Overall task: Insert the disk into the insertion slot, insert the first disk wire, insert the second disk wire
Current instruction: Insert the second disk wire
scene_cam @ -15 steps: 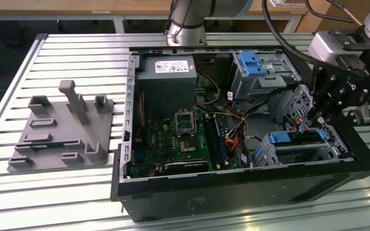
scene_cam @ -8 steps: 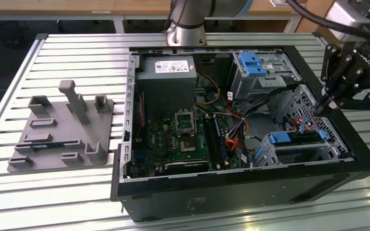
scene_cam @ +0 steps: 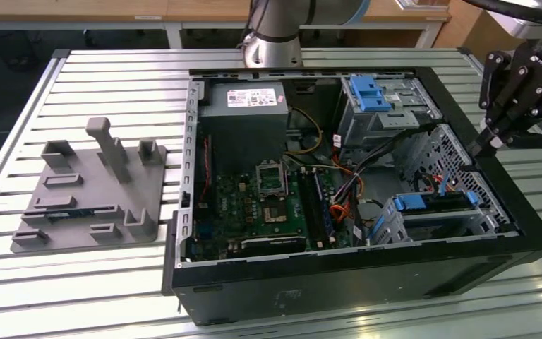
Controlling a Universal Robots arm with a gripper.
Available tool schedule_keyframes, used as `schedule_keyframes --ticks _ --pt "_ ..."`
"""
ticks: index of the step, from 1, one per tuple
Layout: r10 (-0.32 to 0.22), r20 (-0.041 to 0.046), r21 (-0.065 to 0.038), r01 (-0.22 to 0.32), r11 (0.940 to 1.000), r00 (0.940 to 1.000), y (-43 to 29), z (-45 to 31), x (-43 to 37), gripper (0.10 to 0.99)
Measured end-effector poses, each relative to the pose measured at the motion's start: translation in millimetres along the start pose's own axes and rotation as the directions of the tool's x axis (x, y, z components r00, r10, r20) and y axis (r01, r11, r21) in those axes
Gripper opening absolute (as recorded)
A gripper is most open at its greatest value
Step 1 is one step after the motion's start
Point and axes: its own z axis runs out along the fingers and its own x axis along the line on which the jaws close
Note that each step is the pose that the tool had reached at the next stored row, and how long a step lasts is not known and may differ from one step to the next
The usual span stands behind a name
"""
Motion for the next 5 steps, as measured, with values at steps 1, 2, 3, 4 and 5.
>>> schedule_keyframes --ticks 1,2,3,4,5 --pt "0.000 0.0000 0.000 0.000 1.0000 1.0000 0.0 0.0 0.0 0.106" --pt "0.000 -0.0002 0.000 0.000 1.0000 1.0000 0.0 -0.3 0.0 0.106" --pt "0.000 -0.0002 0.000 0.000 1.0000 1.0000 0.0 -0.4 0.0 0.106" --pt "0.000 -0.0001 0.000 0.000 1.0000 1.0000 0.0 -0.5 0.0 0.106" --pt "0.000 -0.0002 0.000 0.000 1.0000 1.0000 0.0 -0.5 0.0 0.106"
